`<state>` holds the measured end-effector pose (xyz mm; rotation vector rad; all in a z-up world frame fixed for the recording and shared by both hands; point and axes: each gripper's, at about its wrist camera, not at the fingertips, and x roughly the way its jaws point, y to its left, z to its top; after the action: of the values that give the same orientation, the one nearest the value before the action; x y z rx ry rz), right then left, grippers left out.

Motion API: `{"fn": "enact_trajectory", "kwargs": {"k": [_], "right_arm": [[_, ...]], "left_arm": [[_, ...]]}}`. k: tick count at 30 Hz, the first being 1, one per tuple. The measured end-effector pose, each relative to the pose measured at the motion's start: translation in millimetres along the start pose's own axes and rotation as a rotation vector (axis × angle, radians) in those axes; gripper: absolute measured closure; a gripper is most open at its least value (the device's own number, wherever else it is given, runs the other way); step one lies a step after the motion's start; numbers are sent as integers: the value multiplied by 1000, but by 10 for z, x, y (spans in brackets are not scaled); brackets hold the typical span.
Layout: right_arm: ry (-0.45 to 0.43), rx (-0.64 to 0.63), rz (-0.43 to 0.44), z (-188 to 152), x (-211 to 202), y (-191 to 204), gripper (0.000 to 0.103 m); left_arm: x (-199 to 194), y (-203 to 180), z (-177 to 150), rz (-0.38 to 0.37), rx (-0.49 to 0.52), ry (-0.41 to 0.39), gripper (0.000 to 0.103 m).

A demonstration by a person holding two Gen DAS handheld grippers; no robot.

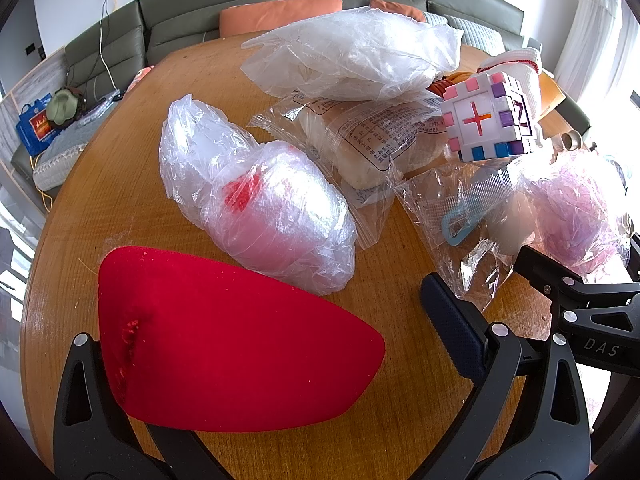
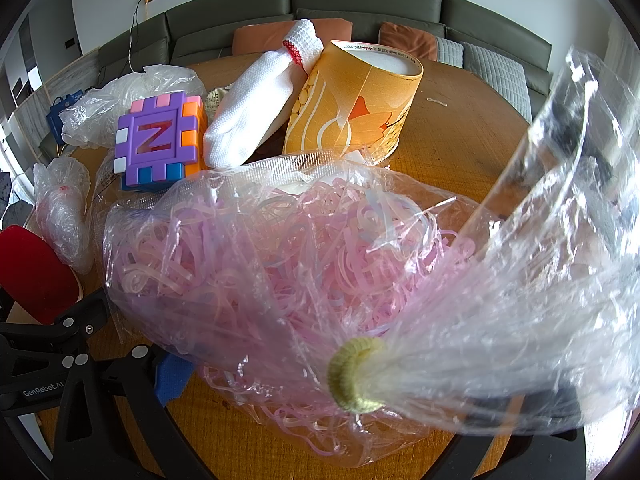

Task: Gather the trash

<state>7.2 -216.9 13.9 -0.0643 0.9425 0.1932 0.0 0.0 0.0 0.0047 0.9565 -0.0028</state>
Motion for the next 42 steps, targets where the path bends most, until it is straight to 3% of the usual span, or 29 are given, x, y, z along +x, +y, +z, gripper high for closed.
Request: {"fn": "enact_trajectory", "kwargs": {"k": [34,42], "right_arm": [[5,0,5,-5,-5,0,3],[2,4,72,113,-402,-4,3]], "left_arm": [[-6,5,-9,-10,14,2,6],[-396,347,0,-41,4,-37,6]]}}
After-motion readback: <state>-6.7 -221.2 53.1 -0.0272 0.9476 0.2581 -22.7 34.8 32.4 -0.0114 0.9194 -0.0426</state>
